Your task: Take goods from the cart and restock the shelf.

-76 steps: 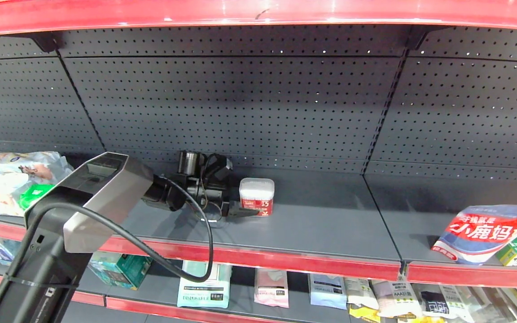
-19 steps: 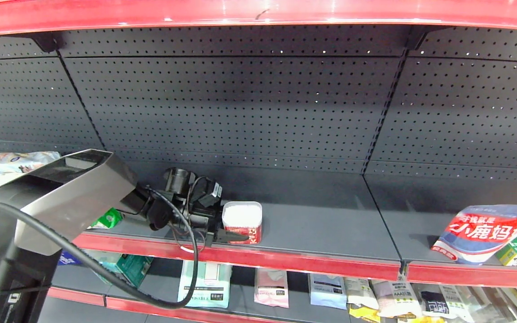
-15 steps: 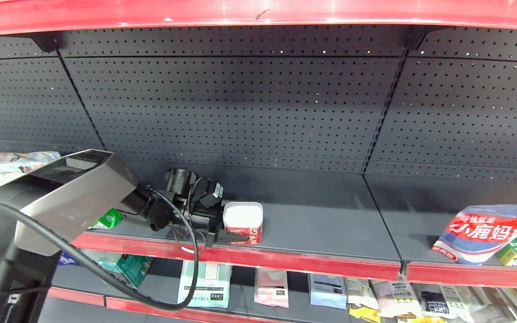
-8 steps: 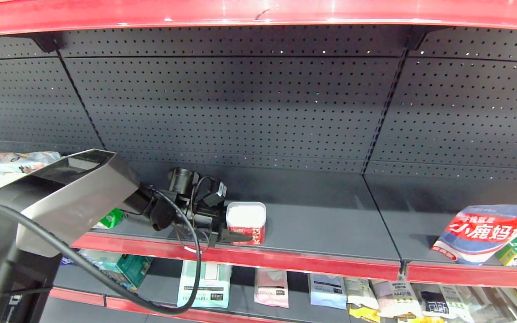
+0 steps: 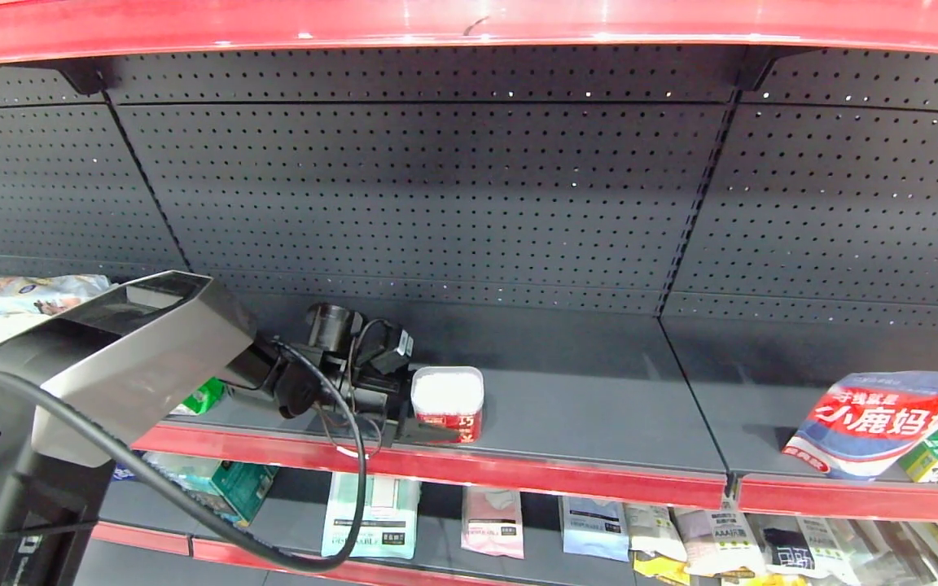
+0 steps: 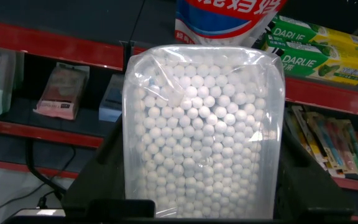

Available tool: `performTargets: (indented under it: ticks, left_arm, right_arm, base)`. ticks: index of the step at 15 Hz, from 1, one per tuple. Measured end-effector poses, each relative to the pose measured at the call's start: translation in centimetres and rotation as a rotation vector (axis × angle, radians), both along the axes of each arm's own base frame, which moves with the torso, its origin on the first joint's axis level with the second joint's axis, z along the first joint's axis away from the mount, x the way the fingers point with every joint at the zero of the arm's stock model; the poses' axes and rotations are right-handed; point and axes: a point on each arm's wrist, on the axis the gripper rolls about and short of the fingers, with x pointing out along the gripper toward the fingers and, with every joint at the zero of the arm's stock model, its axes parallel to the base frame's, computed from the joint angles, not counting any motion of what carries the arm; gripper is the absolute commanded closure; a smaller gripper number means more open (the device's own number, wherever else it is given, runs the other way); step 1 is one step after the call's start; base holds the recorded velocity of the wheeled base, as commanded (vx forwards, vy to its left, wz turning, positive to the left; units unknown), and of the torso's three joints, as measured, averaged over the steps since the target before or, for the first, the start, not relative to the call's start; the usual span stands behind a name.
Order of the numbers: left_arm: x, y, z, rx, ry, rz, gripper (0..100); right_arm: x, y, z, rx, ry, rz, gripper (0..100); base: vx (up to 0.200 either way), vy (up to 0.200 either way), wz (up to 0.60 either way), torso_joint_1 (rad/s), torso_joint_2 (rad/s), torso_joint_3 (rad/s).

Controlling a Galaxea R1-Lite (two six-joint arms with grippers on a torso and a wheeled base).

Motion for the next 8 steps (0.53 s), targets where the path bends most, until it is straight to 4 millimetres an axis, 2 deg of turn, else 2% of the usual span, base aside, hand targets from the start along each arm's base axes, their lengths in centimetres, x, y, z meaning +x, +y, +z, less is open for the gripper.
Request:
performTargets:
  ticks: [4, 8]
  left_arm:
    - [0.1, 0.5, -0.1, 0.0, 0.006, 0.012, 0]
    - [0.7, 2.0, 0.0, 0.019, -0.003, 0.071, 0]
  right_arm:
    - [0.0, 0.0, 0.0, 0.0, 0.001, -0.001, 100]
    - [0.0, 0.0, 0.0, 0.0, 0.001, 0.0, 100]
  base:
    - [0.0, 0.0, 0.0, 0.0, 0.0, 0.0]
    - [0.0, 0.0, 0.0, 0.0, 0.0, 0.0]
